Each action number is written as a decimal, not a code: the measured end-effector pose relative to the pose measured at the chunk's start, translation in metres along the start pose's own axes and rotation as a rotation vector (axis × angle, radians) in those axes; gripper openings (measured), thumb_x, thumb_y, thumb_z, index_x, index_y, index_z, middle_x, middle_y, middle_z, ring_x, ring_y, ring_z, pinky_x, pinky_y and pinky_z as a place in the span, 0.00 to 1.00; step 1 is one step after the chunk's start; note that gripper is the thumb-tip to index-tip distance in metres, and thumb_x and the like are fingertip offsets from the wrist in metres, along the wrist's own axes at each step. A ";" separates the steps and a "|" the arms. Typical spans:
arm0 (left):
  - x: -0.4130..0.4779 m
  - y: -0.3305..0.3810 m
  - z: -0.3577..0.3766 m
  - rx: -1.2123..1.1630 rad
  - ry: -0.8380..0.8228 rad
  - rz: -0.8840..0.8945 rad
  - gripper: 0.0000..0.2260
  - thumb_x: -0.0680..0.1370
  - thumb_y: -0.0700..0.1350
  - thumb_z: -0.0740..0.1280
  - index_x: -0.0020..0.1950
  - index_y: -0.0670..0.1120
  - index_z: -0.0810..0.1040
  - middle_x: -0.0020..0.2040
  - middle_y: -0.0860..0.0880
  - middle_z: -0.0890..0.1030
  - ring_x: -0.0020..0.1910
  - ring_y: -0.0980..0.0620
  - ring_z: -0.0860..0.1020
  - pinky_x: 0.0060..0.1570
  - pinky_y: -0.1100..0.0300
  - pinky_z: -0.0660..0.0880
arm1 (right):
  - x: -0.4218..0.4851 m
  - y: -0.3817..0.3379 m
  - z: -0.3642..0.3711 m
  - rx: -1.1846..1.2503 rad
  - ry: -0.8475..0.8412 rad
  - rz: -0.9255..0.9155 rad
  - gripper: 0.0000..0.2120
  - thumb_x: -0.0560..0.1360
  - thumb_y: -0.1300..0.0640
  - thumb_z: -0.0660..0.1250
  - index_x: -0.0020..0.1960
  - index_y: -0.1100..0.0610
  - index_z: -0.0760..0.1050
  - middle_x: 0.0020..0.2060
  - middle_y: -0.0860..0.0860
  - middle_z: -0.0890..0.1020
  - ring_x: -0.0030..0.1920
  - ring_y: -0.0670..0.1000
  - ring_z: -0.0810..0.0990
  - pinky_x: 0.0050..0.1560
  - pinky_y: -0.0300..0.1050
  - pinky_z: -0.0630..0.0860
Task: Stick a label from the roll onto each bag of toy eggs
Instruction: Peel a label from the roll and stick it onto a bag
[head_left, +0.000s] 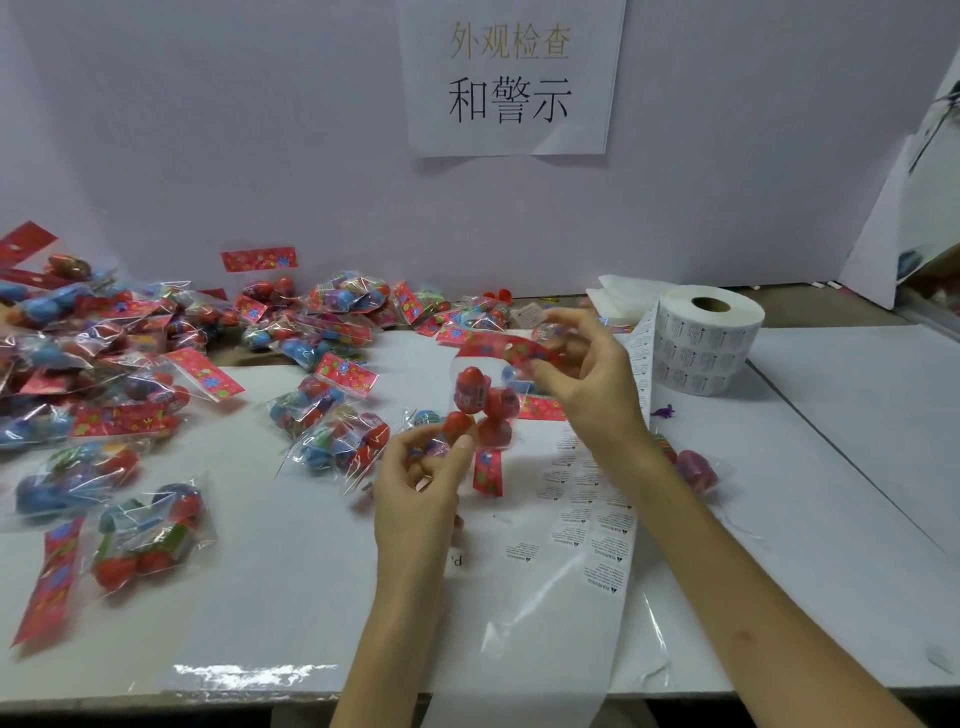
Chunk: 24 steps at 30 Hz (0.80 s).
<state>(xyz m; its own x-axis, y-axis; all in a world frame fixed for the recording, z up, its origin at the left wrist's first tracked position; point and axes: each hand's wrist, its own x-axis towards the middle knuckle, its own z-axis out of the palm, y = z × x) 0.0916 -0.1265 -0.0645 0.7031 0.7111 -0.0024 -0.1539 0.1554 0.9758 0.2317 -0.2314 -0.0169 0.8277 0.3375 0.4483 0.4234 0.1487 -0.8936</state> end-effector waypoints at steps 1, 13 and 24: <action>0.000 0.001 0.000 0.014 0.006 0.008 0.12 0.75 0.50 0.76 0.57 0.51 0.80 0.42 0.37 0.76 0.29 0.56 0.69 0.24 0.61 0.67 | 0.000 -0.003 -0.001 0.070 0.000 0.004 0.21 0.74 0.73 0.70 0.56 0.49 0.76 0.44 0.53 0.83 0.44 0.46 0.85 0.43 0.37 0.80; -0.008 0.002 0.008 0.136 -0.258 0.002 0.13 0.74 0.46 0.79 0.57 0.50 0.84 0.46 0.47 0.88 0.45 0.46 0.87 0.41 0.61 0.82 | -0.002 -0.005 -0.002 0.213 -0.161 0.057 0.25 0.74 0.71 0.71 0.68 0.56 0.73 0.47 0.55 0.86 0.52 0.56 0.84 0.55 0.54 0.82; 0.000 0.005 0.002 -0.365 -0.087 -0.150 0.14 0.80 0.42 0.69 0.66 0.44 0.80 0.57 0.43 0.87 0.56 0.44 0.85 0.54 0.49 0.84 | 0.007 0.000 -0.004 0.439 -0.392 0.390 0.18 0.81 0.47 0.61 0.49 0.54 0.87 0.36 0.52 0.82 0.35 0.48 0.77 0.38 0.39 0.74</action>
<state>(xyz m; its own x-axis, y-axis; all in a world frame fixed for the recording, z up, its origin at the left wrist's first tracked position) 0.0922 -0.1264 -0.0588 0.7901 0.6038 -0.1055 -0.2701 0.4975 0.8243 0.2385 -0.2331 -0.0135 0.6600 0.7404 0.1275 -0.1330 0.2822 -0.9501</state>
